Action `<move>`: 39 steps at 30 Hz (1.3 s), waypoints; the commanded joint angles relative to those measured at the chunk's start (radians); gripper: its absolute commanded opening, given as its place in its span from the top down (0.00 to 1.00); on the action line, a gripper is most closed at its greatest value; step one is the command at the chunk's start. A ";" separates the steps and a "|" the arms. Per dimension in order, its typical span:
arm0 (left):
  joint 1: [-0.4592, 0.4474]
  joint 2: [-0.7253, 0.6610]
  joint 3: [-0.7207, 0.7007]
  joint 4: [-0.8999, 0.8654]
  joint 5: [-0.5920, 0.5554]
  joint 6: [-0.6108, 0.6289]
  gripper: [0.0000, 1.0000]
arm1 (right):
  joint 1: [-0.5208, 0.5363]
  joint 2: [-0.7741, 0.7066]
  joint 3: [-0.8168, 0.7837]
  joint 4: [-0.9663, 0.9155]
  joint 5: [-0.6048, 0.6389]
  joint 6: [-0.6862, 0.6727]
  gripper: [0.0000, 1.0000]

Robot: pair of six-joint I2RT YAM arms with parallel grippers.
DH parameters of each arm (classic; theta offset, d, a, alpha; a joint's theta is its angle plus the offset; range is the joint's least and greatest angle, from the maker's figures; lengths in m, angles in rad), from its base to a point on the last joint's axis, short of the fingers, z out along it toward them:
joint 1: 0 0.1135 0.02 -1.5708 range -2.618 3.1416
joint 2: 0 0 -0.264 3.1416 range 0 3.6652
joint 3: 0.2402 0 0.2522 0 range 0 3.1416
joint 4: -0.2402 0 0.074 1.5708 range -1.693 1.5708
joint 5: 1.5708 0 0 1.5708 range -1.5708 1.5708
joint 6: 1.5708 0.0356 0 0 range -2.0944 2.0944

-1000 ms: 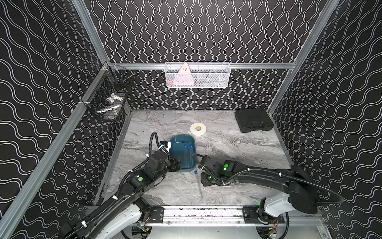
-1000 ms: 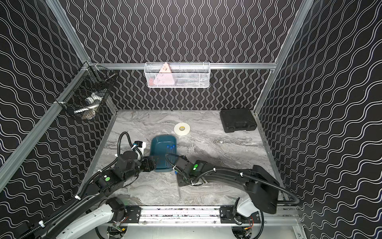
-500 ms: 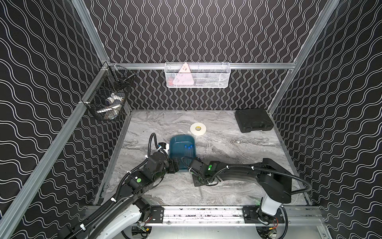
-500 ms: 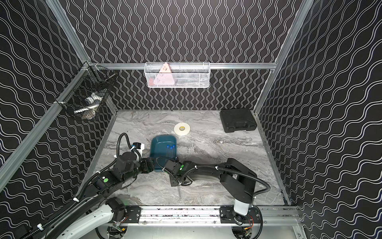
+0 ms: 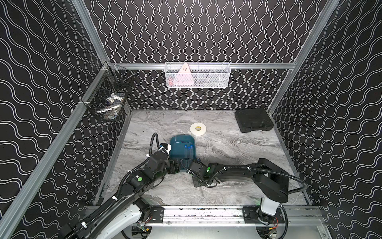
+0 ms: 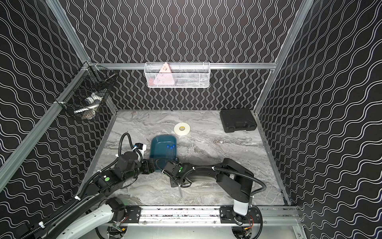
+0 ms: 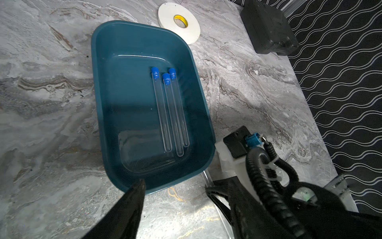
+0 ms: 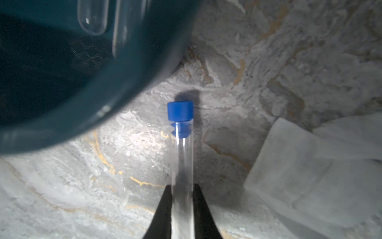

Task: Wipe the exteriors of test tubes
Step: Pick up the test tube at the center of the board.

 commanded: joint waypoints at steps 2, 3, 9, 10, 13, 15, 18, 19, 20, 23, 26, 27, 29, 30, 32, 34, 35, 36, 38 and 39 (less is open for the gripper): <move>0.002 0.002 0.012 0.031 0.030 0.021 0.32 | -0.005 -0.033 -0.035 -0.019 -0.003 0.031 0.87; 0.003 0.000 0.012 0.036 0.036 0.020 0.32 | -0.008 -0.051 -0.044 -0.011 -0.007 0.035 0.87; 0.003 -0.018 0.009 0.042 0.074 0.014 0.31 | -0.052 -0.225 -0.117 0.036 -0.068 0.066 0.88; 0.003 -0.021 0.007 0.047 0.084 0.012 0.32 | -0.063 -0.263 -0.131 0.036 -0.070 0.071 0.88; 0.003 -0.020 -0.012 0.091 0.142 -0.005 0.31 | -0.113 -0.370 -0.167 0.031 -0.092 0.073 0.88; 0.003 -0.008 -0.041 0.174 0.219 -0.031 0.31 | -0.162 -0.436 -0.188 0.033 -0.123 0.069 0.88; 0.001 0.043 -0.114 0.384 0.384 -0.140 0.32 | -0.244 -0.525 -0.202 0.045 -0.163 0.050 0.87; -0.002 0.067 -0.145 0.476 0.431 -0.190 0.32 | -0.271 -0.551 -0.200 0.050 -0.174 0.043 0.87; -0.008 0.085 -0.168 0.553 0.459 -0.230 0.32 | -0.291 -0.571 -0.197 0.056 -0.177 0.035 0.87; -0.062 0.155 -0.197 0.727 0.472 -0.284 0.31 | -0.339 -0.623 -0.186 0.089 -0.171 0.024 0.85; -0.155 0.235 -0.151 0.762 0.444 -0.264 0.28 | -0.370 -0.648 -0.170 0.128 -0.166 0.012 0.85; -0.175 0.268 -0.142 0.793 0.446 -0.271 0.28 | -0.378 -0.650 -0.165 0.141 -0.166 0.007 0.85; -0.195 0.333 -0.142 0.901 0.460 -0.314 0.27 | -0.385 -0.653 -0.154 0.165 -0.164 -0.002 0.85; -0.202 0.369 -0.147 0.969 0.464 -0.340 0.27 | -0.386 -0.653 -0.149 0.178 -0.165 -0.004 0.85; -0.215 0.434 -0.141 1.054 0.471 -0.365 0.28 | -0.388 -0.653 -0.142 0.201 -0.168 -0.012 0.85; -0.227 0.486 -0.124 1.072 0.470 -0.367 0.29 | -0.389 -0.656 -0.136 0.221 -0.172 -0.017 0.84; -0.232 0.504 -0.118 1.084 0.459 -0.369 0.30 | -0.389 -0.658 -0.134 0.228 -0.175 -0.021 0.84; -0.234 0.521 -0.117 1.109 0.451 -0.375 0.31 | -0.388 -0.658 -0.133 0.232 -0.178 -0.027 0.84; -0.235 0.547 -0.110 1.153 0.441 -0.391 0.34 | -0.389 -0.662 -0.135 0.243 -0.187 -0.037 0.84; -0.235 0.560 -0.102 1.169 0.441 -0.395 0.37 | -0.389 -0.664 -0.138 0.251 -0.197 -0.044 0.84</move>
